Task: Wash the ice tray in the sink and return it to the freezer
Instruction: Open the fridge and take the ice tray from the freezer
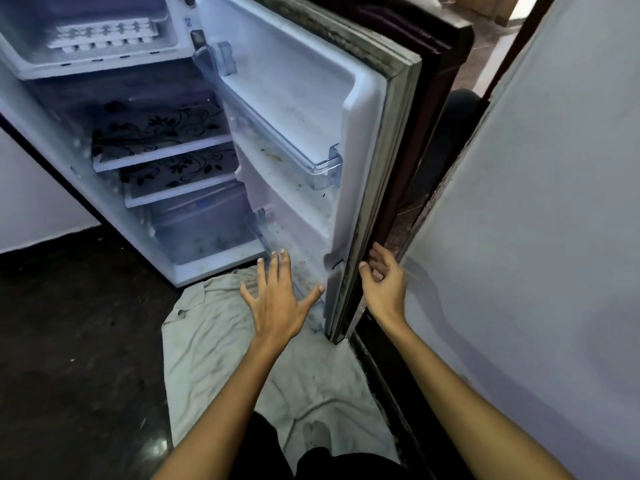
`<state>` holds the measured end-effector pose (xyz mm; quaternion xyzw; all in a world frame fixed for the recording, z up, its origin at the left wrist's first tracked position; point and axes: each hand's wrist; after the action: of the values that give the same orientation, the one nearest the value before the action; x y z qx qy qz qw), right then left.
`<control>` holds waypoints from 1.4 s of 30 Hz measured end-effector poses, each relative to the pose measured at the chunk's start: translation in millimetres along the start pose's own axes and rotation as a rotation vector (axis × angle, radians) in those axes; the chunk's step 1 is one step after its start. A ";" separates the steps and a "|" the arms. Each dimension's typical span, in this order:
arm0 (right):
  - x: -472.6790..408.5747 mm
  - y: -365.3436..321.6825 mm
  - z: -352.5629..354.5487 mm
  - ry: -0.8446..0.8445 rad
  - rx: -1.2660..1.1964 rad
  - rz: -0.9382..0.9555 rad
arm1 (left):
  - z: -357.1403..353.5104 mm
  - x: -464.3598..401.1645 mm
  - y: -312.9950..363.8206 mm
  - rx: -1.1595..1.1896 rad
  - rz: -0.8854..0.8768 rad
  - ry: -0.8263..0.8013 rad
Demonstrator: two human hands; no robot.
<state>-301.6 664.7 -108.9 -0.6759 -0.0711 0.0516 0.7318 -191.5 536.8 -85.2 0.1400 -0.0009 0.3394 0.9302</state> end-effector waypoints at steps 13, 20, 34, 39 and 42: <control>3.2 15.1 -140.8 -0.345 0.110 -0.052 | 3.9 -35.5 -114.4 0.057 0.315 0.032; -36.3 -5.0 -252.5 -0.409 0.086 -0.025 | 33.6 -117.8 -191.0 0.206 0.355 0.123; -134.2 -98.0 -457.6 -0.436 0.036 0.156 | 156.4 -312.1 -290.7 0.408 0.281 0.324; -206.5 -137.7 -514.1 -0.415 0.064 0.297 | 206.1 -399.2 -303.8 0.570 0.262 0.382; -257.5 -163.2 -547.9 -0.396 0.097 0.366 | 230.3 -459.6 -320.5 0.648 0.273 0.453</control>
<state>-463.2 69.4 3.2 -0.6185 -0.0866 0.3176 0.7135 -321.2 -47.5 8.3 0.3459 0.2919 0.4647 0.7611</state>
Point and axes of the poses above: each hand's wrist, its own x-axis away from the middle knuckle, its own z-axis out of the back of the hand, y = z × x, and after that the axes turned 9 degrees about -x, right-handed
